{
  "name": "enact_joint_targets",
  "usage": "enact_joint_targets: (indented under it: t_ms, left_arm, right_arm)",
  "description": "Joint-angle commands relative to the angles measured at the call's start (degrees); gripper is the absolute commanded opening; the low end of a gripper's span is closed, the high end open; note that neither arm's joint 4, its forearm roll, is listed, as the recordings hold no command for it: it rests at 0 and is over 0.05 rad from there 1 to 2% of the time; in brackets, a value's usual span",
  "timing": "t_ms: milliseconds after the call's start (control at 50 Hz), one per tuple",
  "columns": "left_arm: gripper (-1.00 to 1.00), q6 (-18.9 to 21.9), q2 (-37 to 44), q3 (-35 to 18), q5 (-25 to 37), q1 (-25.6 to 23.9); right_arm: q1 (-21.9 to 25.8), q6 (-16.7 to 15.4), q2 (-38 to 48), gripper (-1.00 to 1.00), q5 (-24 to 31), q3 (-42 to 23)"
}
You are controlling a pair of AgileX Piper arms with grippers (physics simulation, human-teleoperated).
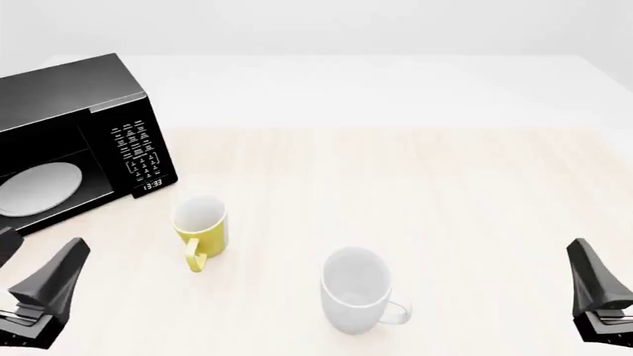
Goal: Put the yellow and white mug in the microwave and close it.
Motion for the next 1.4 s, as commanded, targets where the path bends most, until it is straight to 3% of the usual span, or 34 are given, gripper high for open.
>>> enact_joint_targets:
  t_ms: [20,120,280,340,620,1400]
  left_arm:
    - [1.0,1.1,4.2,-1.8,0.2,-2.5]
    - [1.0,0.4,12.0,-2.3,-3.2,-2.3]
    - [1.0,1.1,16.8,-3.5,-5.2,-2.9]
    - [1.0,-0.8,20.2,-4.5,-5.6,-3.4]
    - [1.0,-1.1,23.6,-5.6,-5.8,-5.3]
    - [1.0,-7.3,53.9,-4.8,-24.1,-7.0]
  right_arm:
    - [0.0,0.0,0.0,1.0,0.0,0.0]
    - [0.0,0.0,0.0,1.0,0.0,0.0]
    - [0.0,0.0,0.0,1.0,0.0,0.0]
    - [0.0,0.0,0.0,1.0,0.0,0.0]
    - [0.0,0.0,0.0,1.0,0.0,0.0]
    - [0.0,0.0,0.0,1.0,0.0,0.0]
